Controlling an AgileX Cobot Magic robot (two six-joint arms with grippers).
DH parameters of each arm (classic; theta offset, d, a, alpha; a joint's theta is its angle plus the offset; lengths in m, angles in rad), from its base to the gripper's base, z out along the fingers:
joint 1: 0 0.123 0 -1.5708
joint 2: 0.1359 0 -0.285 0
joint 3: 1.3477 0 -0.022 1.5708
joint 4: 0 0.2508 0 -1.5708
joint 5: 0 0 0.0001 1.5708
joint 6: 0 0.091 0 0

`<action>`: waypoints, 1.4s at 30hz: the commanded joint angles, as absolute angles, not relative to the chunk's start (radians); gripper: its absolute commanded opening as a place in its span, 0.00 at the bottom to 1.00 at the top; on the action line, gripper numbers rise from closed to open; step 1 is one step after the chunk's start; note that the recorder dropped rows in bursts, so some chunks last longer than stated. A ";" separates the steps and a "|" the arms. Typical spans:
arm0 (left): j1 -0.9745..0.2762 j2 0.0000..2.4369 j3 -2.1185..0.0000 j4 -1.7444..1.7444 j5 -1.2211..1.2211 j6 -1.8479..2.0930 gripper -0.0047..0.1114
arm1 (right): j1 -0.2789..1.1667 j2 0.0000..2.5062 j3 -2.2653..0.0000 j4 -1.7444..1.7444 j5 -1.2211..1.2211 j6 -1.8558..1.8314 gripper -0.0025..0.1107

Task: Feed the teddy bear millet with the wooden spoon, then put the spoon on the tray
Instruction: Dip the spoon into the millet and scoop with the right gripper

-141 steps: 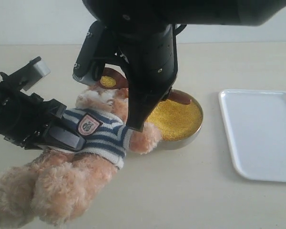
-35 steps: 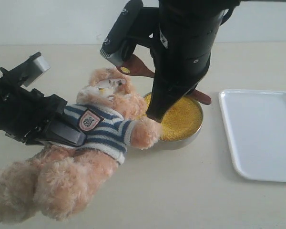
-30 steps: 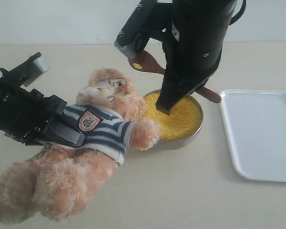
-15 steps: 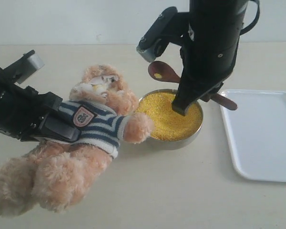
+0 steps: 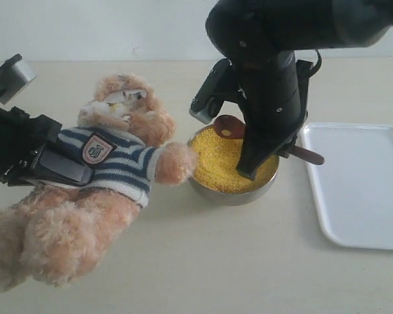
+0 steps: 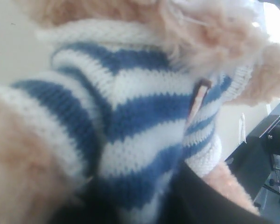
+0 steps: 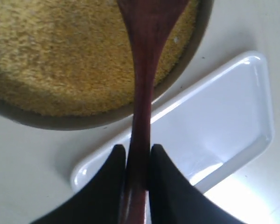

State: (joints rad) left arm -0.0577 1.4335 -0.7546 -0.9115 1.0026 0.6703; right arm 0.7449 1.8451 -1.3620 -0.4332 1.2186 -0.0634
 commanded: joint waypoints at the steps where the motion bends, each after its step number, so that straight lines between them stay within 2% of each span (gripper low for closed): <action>1: -0.053 1.426 -0.762 -0.918 1.014 0.665 0.07 | 0.737 1.851 -1.345 -0.549 1.221 -0.030 0.02; 14: -0.053 1.426 -0.762 -0.916 1.014 0.665 0.07 | 0.737 1.859 -1.247 -0.601 1.221 0.000 0.02; 34: -0.053 1.426 -0.762 -0.916 1.010 0.665 0.07 | 0.780 1.886 -1.244 -0.692 1.221 0.054 0.02; 42: -0.053 1.426 -0.762 -0.916 0.998 0.665 0.07 | 0.882 1.886 -1.244 -0.797 1.221 0.103 0.02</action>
